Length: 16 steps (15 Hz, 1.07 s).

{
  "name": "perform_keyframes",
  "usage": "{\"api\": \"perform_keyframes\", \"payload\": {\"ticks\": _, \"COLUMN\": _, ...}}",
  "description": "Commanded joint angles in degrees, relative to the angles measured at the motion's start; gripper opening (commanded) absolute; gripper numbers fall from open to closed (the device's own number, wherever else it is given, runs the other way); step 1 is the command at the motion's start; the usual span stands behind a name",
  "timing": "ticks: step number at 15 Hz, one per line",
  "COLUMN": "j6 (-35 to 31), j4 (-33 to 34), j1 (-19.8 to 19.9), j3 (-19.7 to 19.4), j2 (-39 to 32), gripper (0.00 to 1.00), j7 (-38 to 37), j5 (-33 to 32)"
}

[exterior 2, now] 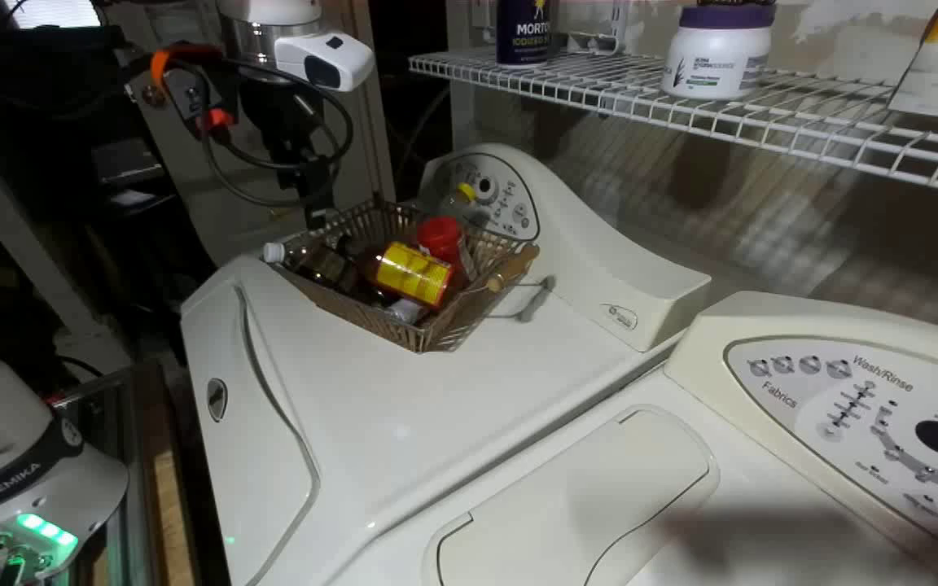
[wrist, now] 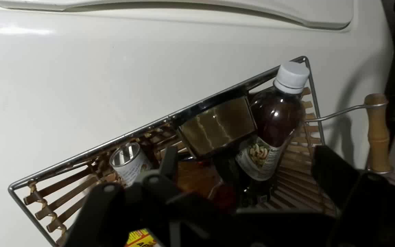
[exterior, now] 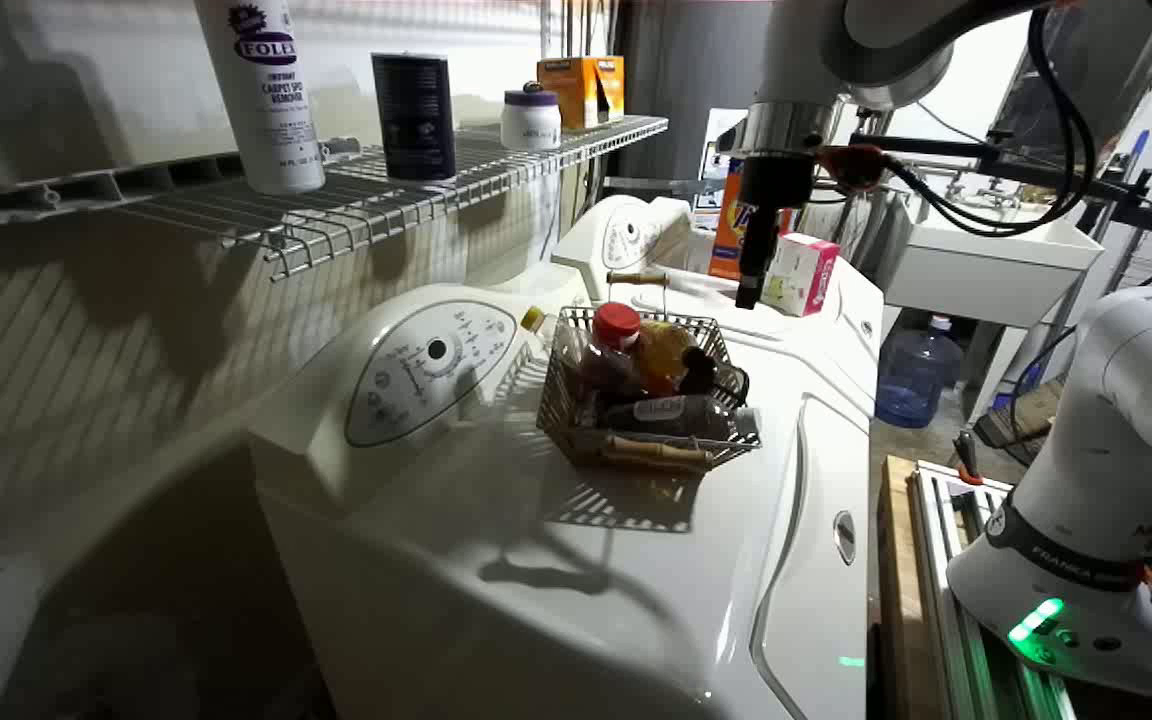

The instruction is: Pick up the black container on the bottom shelf and put it in the basket.

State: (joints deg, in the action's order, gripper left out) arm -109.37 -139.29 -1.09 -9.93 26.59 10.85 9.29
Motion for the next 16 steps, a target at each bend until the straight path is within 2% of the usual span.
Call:
{"api": "perform_keyframes", "payload": {"ticks": 1, "j6": 0.2, "j4": 0.1, "j1": 1.2, "j3": 1.1, "j2": -0.1, "gripper": 1.0, "j7": 0.4, "j5": 0.5}}
{"api": "perform_keyframes", "payload": {"ticks": 6, "j6": -0.4, "j4": 0.6, "j1": 1.0, "j3": 1.2, "j2": -0.6, "gripper": 1.0, "j7": 0.4, "j5": 0.8}}
{"api": "perform_keyframes", "payload": {"ticks": 16, "j6": -6.7, "j4": 13.3, "j1": -2.4, "j3": 10.0, "j2": -5.3, "gripper": 1.0, "j7": 3.7, "j5": -8.8}}
